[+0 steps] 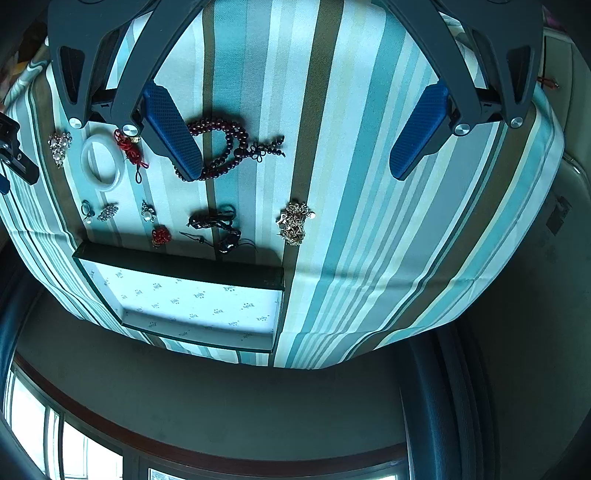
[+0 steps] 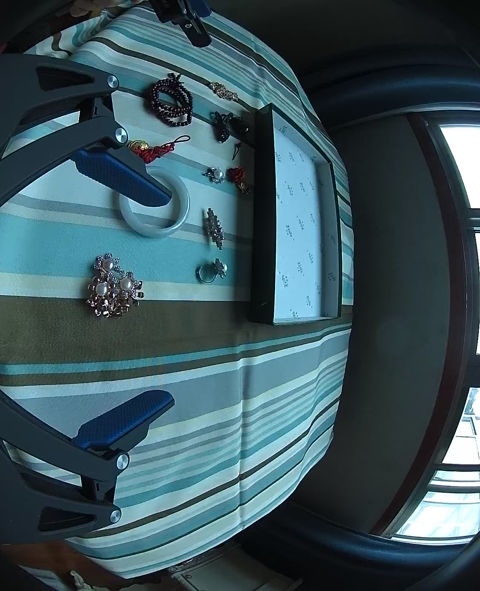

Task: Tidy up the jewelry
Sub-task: 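Close the right tool on the pearl flower brooch while the left tool nears the bracelet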

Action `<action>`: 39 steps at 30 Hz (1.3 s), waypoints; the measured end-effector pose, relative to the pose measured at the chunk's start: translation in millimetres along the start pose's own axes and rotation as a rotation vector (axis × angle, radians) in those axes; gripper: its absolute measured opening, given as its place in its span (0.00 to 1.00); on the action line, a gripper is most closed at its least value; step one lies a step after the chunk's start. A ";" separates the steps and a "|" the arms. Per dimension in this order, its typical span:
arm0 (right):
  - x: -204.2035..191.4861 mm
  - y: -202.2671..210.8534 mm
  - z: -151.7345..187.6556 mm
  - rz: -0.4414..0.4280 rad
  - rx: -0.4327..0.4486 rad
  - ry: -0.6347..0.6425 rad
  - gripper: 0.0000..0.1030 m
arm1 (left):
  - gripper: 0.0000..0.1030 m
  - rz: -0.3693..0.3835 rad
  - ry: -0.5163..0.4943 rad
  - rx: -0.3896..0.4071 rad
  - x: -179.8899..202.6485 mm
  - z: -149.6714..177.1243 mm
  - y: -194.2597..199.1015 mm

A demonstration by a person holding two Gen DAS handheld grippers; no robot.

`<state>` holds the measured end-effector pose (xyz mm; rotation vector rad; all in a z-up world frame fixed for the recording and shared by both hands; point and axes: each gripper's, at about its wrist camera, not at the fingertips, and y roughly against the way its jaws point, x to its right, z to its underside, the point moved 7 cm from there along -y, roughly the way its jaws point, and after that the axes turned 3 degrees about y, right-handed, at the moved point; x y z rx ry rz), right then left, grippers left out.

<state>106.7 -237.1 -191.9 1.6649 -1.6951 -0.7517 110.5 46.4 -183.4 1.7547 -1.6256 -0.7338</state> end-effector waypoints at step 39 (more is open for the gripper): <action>-0.5 -36.4 30.8 -0.058 -0.136 0.021 0.33 | 0.98 0.067 -0.111 -0.103 39.8 13.2 -42.3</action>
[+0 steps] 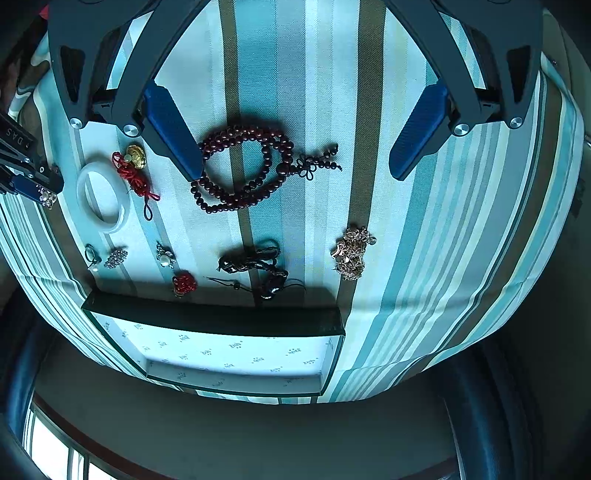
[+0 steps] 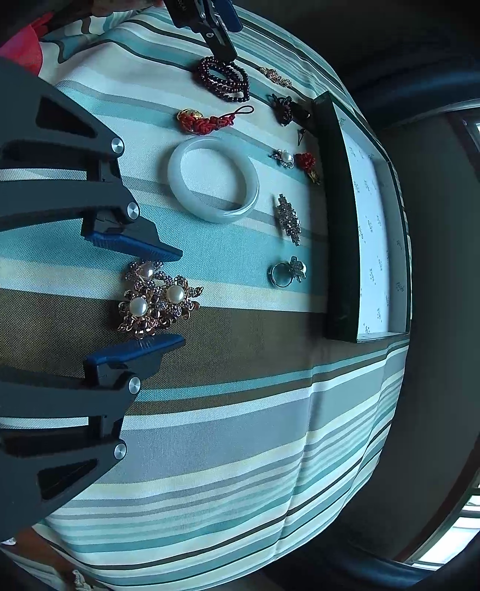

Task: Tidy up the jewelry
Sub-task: 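Close the right tool on the pearl flower brooch while the left tool nears the bracelet, then close the left tool on the dark red bead bracelet and lift it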

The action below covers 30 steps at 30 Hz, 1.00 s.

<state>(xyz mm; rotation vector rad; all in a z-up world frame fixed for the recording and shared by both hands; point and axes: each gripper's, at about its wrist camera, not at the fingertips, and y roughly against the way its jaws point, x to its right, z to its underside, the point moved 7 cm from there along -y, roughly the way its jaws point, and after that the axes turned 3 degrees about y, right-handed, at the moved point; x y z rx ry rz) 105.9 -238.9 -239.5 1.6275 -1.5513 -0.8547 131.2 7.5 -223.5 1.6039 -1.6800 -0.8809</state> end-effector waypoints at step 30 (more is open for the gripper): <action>6.6 -1.6 -10.4 -0.053 0.014 -0.037 0.16 | 0.85 0.040 -0.058 -0.033 25.0 -2.9 -14.0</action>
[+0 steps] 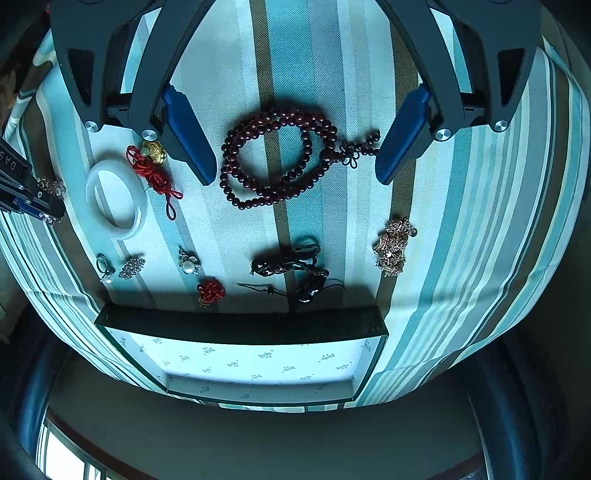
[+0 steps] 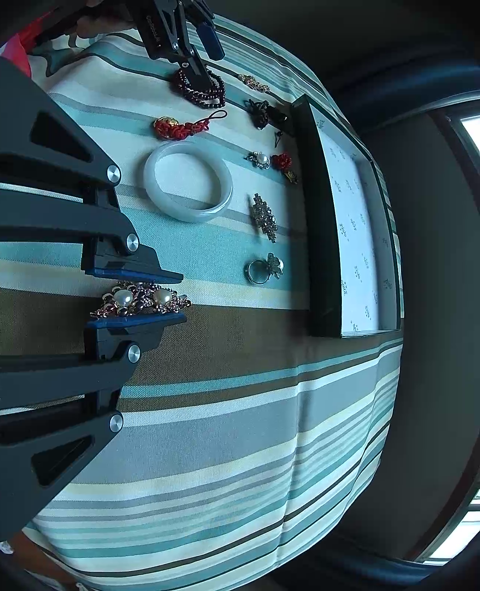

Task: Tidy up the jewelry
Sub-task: 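Close the left tool on the dark red bead bracelet and lift it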

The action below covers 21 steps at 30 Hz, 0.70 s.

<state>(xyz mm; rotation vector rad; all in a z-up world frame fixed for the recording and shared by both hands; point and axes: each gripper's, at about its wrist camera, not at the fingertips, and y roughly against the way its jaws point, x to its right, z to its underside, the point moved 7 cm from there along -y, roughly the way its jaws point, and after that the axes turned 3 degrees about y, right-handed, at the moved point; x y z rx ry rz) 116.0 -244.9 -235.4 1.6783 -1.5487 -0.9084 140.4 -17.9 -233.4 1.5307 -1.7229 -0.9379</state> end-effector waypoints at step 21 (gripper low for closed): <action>-7.4 2.7 1.0 -0.024 0.006 0.009 0.16 | 0.13 -0.003 -0.003 0.000 -16.8 3.5 5.6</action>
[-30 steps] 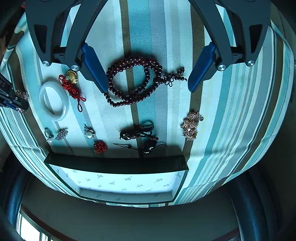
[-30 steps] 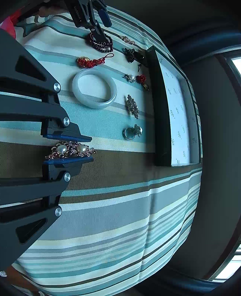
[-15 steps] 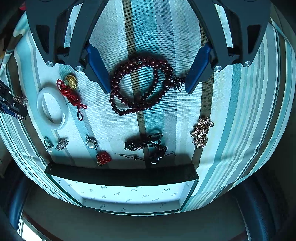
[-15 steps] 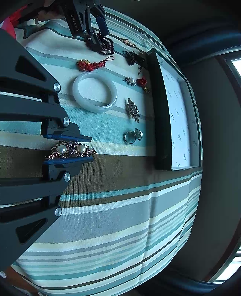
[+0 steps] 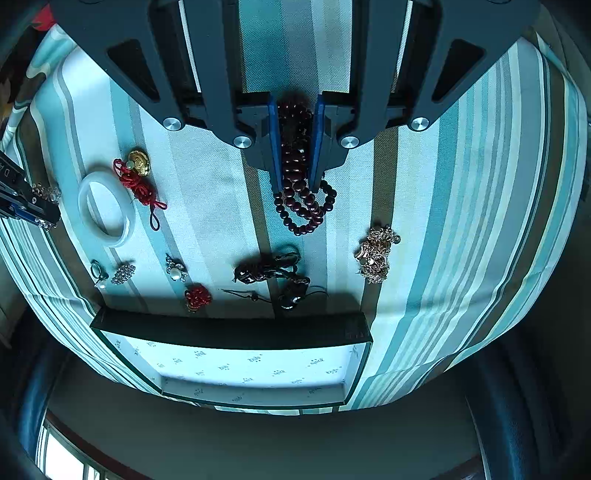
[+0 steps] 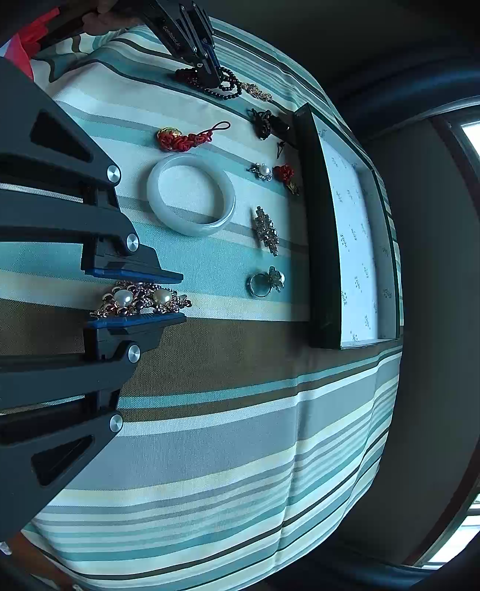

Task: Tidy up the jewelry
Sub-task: 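Close the left tool on the dark red bead bracelet and lift it, then set the bracelet in the box with left tool while right tool releases the brooch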

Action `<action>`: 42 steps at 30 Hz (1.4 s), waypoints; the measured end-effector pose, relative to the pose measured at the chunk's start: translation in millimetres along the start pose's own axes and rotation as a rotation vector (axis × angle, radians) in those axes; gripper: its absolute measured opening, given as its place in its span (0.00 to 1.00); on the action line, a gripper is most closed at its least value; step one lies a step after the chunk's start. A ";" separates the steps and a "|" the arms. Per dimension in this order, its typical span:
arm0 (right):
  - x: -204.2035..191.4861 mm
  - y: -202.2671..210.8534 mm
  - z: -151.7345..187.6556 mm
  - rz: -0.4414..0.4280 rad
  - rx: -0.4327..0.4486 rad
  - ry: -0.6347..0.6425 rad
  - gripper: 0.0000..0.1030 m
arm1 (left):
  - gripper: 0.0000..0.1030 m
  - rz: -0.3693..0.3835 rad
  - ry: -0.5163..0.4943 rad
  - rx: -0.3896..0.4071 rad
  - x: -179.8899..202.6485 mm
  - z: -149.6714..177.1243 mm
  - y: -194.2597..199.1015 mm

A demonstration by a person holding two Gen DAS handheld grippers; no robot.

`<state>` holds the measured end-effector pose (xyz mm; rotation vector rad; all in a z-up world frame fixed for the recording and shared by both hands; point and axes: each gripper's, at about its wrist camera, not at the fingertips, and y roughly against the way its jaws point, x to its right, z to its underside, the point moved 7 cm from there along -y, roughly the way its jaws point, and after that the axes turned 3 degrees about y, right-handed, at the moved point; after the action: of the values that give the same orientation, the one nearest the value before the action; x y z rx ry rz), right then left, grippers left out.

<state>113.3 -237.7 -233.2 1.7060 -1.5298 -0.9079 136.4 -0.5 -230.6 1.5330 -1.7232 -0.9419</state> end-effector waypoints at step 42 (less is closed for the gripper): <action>-2.5 -44.4 -191.1 -0.074 0.210 -0.010 0.16 | 0.14 0.082 0.007 0.193 20.9 -195.2 -43.5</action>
<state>297.9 -226.0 -167.6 1.9190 -1.6261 -0.8177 320.6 -43.0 -162.0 1.5694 -1.9033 -0.7462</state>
